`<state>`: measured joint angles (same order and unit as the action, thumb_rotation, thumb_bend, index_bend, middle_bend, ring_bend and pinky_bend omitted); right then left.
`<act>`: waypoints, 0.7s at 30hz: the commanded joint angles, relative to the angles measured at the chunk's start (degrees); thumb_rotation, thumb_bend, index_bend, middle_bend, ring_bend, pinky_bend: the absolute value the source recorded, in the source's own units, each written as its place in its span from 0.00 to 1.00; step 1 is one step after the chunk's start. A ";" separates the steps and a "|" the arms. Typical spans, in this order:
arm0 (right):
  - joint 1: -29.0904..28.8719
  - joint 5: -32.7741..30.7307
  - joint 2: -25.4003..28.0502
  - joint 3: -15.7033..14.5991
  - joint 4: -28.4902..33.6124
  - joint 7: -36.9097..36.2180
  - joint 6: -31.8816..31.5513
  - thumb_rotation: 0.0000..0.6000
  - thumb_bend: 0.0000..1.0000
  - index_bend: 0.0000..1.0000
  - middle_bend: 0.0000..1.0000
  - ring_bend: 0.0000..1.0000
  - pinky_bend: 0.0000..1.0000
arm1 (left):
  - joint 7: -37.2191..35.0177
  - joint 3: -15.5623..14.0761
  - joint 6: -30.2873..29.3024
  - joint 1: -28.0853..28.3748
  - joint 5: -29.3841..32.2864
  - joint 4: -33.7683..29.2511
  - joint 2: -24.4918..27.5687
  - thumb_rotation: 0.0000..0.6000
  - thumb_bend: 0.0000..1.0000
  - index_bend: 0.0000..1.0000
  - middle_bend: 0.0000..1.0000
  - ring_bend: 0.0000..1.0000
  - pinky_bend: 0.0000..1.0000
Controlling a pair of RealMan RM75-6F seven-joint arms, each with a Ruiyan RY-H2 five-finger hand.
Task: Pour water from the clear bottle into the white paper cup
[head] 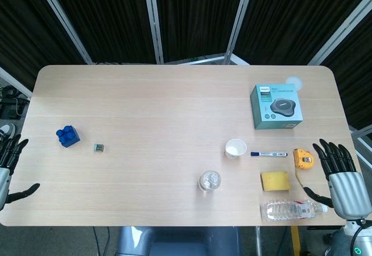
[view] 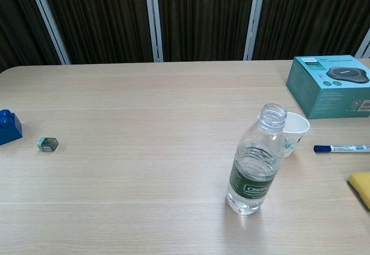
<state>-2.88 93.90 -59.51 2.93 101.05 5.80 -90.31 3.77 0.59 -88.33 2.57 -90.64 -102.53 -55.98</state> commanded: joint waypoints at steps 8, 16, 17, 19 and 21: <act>-1.21 -0.83 0.45 -0.97 0.00 -2.02 3.89 1.00 0.00 0.00 0.00 0.00 0.00 | -0.50 -0.06 -0.23 -0.13 -0.08 -0.10 0.40 1.00 0.00 0.00 0.00 0.00 0.00; -10.04 7.96 -0.15 -7.33 -11.89 -42.06 16.68 1.00 0.00 0.00 0.00 0.00 0.00 | 0.32 1.11 1.95 1.26 2.28 -0.19 -0.06 1.00 0.00 0.00 0.00 0.00 0.00; -10.86 9.51 -0.96 -8.11 -13.88 -46.50 16.75 1.00 0.00 0.00 0.01 0.00 0.00 | 0.57 1.31 2.18 1.42 2.69 -0.27 -0.14 1.00 0.00 0.00 0.00 0.00 0.00; -12.78 12.73 -3.22 -9.61 -18.94 -54.60 16.69 1.00 0.00 0.00 0.02 0.00 0.00 | 1.23 1.68 2.57 1.69 3.52 -0.51 -0.34 1.00 0.00 0.00 0.00 0.00 0.00; -14.41 14.83 -5.24 -10.66 -22.66 -59.34 17.01 1.00 0.00 0.00 0.04 0.00 0.02 | 1.83 1.86 2.74 1.74 4.20 -0.73 -0.50 1.00 0.00 0.00 0.00 0.00 0.00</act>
<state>-11.14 100.55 -60.51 -2.98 90.25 -34.42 -77.25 5.26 2.26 -85.77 4.21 -86.81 -103.08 -56.33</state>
